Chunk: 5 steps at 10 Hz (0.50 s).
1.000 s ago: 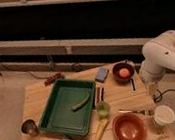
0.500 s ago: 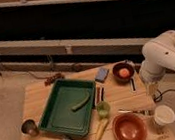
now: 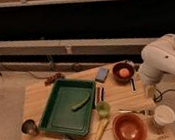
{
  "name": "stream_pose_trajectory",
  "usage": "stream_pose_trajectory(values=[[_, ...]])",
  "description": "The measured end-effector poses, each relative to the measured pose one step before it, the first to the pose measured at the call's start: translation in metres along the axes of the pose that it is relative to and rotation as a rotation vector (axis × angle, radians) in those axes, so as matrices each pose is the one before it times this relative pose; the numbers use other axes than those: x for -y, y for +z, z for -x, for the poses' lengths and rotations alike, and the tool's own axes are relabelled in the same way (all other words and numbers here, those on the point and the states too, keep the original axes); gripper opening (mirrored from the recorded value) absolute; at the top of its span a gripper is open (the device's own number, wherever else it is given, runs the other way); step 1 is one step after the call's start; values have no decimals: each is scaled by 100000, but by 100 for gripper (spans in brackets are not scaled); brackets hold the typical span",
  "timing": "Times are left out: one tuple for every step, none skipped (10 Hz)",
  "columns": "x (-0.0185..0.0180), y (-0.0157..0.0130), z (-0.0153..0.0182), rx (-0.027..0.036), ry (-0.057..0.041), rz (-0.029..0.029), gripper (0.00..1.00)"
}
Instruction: Place banana in paper cup
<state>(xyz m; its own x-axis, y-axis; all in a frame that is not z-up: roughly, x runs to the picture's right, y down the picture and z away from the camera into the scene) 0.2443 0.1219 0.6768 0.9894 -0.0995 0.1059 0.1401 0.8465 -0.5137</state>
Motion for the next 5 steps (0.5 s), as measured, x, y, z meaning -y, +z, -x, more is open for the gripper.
stream_pose_trajectory(values=[[-9,-11,76,402,-968,-812,65],[-209,-14,45,864,-878,-457,65],[-179,17,244,762,-734,-262,65],[-91,-5,457,1091,-1870,-504,65],[-130,63,470,1381,-4287,-588,65]])
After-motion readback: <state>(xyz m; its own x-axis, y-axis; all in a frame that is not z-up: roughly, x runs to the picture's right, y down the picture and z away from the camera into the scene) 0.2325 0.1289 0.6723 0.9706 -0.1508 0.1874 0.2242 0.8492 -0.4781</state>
